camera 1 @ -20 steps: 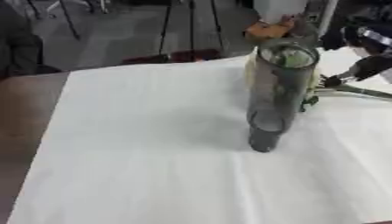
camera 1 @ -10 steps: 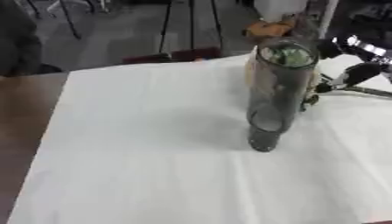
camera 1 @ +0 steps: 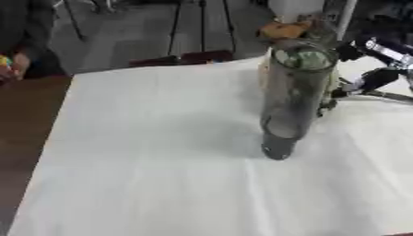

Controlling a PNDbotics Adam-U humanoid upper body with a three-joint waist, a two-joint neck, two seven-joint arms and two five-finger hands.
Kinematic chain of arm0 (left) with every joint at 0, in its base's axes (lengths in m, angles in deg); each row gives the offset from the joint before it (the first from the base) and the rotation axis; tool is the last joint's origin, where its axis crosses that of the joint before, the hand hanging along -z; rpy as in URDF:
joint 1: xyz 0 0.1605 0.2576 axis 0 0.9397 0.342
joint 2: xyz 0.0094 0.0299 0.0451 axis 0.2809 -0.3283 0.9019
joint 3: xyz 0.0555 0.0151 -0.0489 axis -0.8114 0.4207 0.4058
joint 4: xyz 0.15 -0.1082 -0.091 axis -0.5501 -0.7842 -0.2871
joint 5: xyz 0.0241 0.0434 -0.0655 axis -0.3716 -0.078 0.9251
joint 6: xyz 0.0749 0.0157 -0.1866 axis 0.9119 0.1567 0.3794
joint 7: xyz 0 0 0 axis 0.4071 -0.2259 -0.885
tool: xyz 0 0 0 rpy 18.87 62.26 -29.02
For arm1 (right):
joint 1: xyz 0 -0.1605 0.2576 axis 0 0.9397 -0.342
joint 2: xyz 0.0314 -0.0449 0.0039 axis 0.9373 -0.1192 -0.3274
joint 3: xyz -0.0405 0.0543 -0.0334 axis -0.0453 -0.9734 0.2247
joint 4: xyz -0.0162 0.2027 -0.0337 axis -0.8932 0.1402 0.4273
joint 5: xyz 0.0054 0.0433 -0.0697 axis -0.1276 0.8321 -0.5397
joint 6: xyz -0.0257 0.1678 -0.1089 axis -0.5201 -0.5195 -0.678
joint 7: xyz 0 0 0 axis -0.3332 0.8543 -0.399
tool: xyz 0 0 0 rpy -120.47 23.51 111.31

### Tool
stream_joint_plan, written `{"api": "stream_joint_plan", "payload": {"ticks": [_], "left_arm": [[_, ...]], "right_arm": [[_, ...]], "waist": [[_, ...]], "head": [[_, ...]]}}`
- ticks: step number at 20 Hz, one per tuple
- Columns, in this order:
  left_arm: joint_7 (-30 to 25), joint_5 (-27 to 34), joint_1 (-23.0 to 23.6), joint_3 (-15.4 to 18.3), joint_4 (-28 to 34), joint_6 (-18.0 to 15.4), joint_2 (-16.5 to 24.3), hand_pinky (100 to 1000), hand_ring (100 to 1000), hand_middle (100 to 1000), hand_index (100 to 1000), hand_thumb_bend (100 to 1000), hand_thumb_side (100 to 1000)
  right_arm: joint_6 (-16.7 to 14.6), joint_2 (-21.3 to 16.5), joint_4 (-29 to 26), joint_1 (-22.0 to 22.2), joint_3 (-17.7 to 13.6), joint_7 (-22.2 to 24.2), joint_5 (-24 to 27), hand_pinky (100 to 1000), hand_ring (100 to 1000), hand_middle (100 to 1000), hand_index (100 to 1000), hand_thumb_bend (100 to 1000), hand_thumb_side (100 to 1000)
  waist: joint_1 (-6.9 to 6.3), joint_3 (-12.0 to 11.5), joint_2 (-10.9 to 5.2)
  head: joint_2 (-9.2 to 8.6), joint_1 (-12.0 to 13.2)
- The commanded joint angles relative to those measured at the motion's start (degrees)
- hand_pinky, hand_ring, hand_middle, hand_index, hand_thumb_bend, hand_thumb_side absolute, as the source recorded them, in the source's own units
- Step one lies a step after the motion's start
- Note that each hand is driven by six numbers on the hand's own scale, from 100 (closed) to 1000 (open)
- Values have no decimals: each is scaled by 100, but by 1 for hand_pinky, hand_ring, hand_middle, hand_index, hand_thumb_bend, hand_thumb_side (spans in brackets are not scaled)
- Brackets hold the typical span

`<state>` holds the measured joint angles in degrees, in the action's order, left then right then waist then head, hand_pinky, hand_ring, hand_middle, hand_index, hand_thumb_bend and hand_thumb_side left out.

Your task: Arrange flowers into the vase.

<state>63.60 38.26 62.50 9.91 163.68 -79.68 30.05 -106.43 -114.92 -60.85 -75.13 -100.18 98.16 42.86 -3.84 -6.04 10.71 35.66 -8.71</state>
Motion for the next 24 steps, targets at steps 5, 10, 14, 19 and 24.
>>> {"api": "stream_joint_plan", "payload": {"ticks": [5,10,14,19,24], "left_arm": [[-21,-3,-83,23,81,-1,94,701,671,660,834,509,966],[-33,2,-105,20,81,-1,105,701,671,660,835,509,966],[-36,5,-102,22,81,1,112,701,672,660,835,510,966],[-30,8,-98,30,81,1,117,701,672,660,835,509,966],[-31,8,-103,29,81,-1,120,701,672,660,835,509,966]], "right_arm": [[70,-239,158,-143,-133,-403,-522,825,763,701,818,886,334],[200,-332,395,-135,-204,-810,-886,825,763,701,818,881,338],[267,-437,605,-125,-233,-1079,-1004,826,763,701,818,879,338],[304,-500,749,-114,-222,-1309,-1030,827,764,701,818,877,338],[305,-540,826,-107,-207,-1408,-1019,832,769,701,818,871,346]], "waist": [[-38,-88,54],[-38,-167,81],[-37,-236,99],[-42,-264,106],[-39,-257,109]], "head": [[-80,-2],[-95,28],[-100,39],[-93,30],[-101,29]]}}
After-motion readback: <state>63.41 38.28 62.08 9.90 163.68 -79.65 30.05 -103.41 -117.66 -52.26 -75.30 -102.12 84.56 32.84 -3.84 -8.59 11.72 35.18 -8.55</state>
